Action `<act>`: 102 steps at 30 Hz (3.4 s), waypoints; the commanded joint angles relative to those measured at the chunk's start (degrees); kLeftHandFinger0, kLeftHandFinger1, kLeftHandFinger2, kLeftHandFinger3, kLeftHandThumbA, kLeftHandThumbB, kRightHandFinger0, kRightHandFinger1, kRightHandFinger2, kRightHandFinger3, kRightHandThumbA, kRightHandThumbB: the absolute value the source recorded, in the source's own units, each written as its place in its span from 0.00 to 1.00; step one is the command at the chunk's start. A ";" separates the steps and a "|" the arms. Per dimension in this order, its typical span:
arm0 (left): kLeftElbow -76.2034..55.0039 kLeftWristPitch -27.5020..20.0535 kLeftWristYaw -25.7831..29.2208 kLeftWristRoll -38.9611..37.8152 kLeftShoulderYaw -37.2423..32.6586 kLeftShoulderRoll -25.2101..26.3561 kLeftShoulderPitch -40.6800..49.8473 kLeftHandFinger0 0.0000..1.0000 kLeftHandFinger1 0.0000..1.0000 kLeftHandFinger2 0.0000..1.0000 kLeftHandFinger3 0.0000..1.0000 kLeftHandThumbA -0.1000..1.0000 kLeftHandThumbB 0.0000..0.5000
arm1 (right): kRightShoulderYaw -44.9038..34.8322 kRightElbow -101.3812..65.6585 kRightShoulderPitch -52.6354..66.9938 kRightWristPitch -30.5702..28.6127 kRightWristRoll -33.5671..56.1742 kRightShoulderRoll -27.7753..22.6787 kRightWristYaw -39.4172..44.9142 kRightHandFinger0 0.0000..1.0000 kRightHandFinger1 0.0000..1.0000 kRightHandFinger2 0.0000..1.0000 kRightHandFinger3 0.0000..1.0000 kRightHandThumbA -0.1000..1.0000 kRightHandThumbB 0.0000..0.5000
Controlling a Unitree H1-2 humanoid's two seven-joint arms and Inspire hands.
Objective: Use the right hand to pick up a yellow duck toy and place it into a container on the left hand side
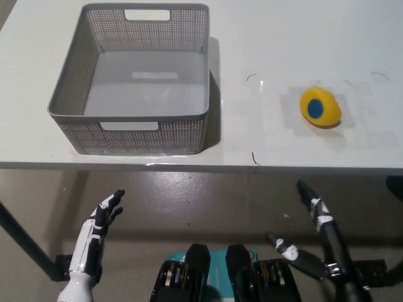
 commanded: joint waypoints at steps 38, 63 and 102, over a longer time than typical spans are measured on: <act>-1.12 -0.79 -3.72 1.97 -1.22 1.85 0.69 1.00 1.00 1.00 1.00 1.00 1.00 | 7.66 31.57 -55.53 25.14 -15.08 -24.49 18.44 1.00 1.00 1.00 1.00 0.92 1.00; -0.90 -2.11 -3.57 4.22 -2.04 2.04 0.77 1.00 1.00 1.00 1.00 1.00 1.00 | 16.65 41.02 -63.05 26.82 -14.96 -26.08 33.98 1.00 1.00 1.00 1.00 0.96 0.98; 0.15 -4.91 -4.18 3.78 -2.22 2.39 0.72 1.00 1.00 1.00 1.00 1.00 1.00 | 23.64 62.37 -72.00 21.45 -21.24 -24.00 28.43 1.00 1.00 1.00 1.00 0.91 1.00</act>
